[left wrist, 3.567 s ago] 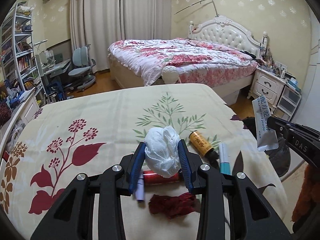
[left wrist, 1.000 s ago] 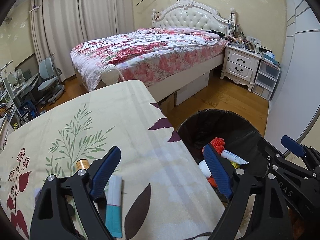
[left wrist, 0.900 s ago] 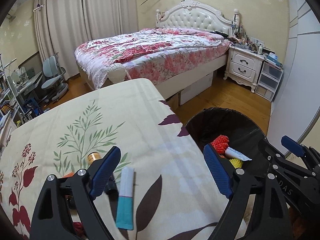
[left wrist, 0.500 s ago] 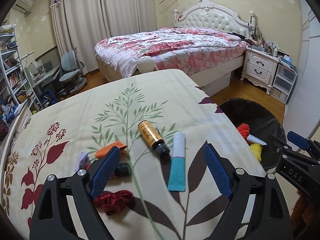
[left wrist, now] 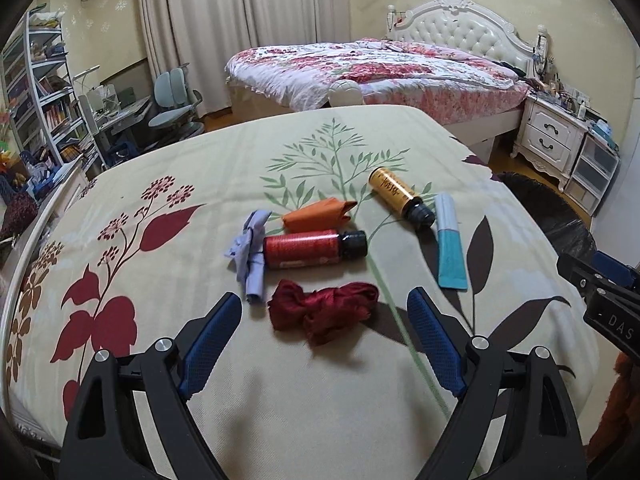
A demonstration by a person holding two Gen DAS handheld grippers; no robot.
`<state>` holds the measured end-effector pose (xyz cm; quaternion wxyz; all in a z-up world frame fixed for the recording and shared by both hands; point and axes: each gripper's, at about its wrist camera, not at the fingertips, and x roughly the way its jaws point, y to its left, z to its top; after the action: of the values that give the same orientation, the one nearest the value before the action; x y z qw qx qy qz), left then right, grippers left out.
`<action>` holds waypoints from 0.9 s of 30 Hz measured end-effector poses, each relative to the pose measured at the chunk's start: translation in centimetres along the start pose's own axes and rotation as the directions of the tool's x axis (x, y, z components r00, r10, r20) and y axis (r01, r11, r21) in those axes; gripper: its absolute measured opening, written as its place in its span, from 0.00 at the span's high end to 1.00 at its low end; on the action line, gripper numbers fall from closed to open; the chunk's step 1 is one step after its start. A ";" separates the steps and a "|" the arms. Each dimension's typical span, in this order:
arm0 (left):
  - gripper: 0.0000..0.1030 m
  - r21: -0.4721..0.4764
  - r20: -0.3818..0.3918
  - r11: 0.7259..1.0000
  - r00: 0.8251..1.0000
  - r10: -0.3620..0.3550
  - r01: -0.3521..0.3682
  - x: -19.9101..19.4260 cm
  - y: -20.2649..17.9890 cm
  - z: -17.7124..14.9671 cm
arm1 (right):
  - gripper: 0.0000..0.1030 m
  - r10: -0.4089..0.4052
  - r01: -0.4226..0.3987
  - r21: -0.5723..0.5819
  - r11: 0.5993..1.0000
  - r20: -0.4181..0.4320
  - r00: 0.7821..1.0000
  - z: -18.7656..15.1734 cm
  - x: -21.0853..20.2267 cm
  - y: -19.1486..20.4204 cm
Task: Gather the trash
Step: 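Move both open tools back over the items on the bed, then grasp the dark red cloth with the left tool while the right tool grasps the teal-white tube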
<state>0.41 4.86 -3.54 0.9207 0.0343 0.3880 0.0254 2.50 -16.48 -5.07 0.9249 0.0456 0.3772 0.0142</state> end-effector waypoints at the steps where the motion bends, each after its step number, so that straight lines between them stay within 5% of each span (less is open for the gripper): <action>1: 0.18 -0.003 -0.009 1.000 1.000 0.003 -0.003 0.2 0.2 -0.2 | 0.35 0.004 -0.004 -0.004 1.000 -0.003 1.000 -0.1 0.1 0.2; 9: 0.18 -0.006 -0.033 1.000 0.999 -0.005 0.005 1.4 0.5 -0.4 | 0.35 0.028 -0.028 -0.020 0.999 -0.014 1.000 -0.5 0.3 1.4; 13: 0.39 0.001 -0.049 1.000 0.999 -0.018 0.018 2.0 0.3 -0.5 | 0.35 0.035 -0.035 -0.021 0.999 -0.018 0.999 -0.5 0.5 1.7; 17: 0.47 0.008 -0.046 1.000 0.999 -0.027 0.027 2.1 0.2 -0.7 | 0.35 0.043 -0.044 -0.028 0.999 -0.023 0.999 -0.6 0.6 2.0; 27: 0.51 0.007 -0.001 0.999 0.999 -0.045 0.045 -0.1 1.0 -0.7 | 0.35 0.089 -0.090 -0.062 0.994 -0.030 0.996 0.2 0.7 4.6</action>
<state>-0.19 5.91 -3.86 0.9207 0.0286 0.3892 0.0032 3.20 -11.93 -4.94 0.9191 0.0331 0.3866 0.0681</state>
